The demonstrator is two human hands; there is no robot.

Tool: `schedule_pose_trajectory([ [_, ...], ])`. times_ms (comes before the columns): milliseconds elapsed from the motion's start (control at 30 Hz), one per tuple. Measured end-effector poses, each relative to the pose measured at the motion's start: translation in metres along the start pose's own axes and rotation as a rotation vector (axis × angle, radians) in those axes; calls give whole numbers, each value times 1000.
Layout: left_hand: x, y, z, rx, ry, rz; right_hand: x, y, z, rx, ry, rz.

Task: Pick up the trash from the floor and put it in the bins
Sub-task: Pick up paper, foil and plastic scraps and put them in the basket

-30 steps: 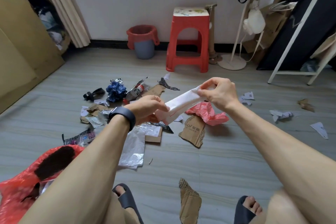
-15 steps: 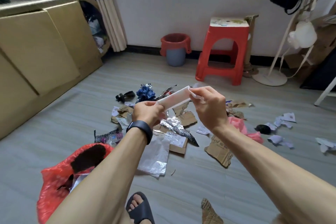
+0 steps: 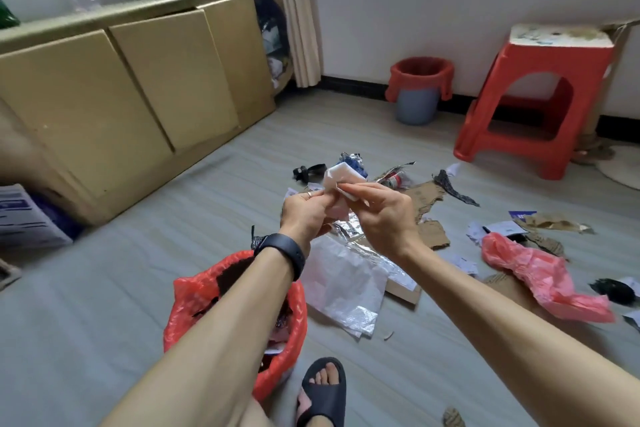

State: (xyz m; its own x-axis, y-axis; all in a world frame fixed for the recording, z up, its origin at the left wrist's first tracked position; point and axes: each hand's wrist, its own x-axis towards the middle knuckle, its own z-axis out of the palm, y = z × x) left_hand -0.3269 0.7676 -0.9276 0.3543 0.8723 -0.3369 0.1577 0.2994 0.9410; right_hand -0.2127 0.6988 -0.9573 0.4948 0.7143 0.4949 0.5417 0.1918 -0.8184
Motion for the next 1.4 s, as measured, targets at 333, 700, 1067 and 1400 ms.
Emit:
schedule_pose_trajectory([
  [333, 13, -2, -69, 67, 8, 47, 0, -15, 32, 307, -387, 403],
  [700, 15, -97, -192, 1352, 342, 258, -58, 35, 101, -522, -1040, 184],
  [1067, 47, -219, -169, 1580, -129, 227, -123, 91, 176, -560, -846, 191],
  [1400, 95, -305, -175, 1692, -296, 57, -123, 103, 176, -353, -811, 207],
])
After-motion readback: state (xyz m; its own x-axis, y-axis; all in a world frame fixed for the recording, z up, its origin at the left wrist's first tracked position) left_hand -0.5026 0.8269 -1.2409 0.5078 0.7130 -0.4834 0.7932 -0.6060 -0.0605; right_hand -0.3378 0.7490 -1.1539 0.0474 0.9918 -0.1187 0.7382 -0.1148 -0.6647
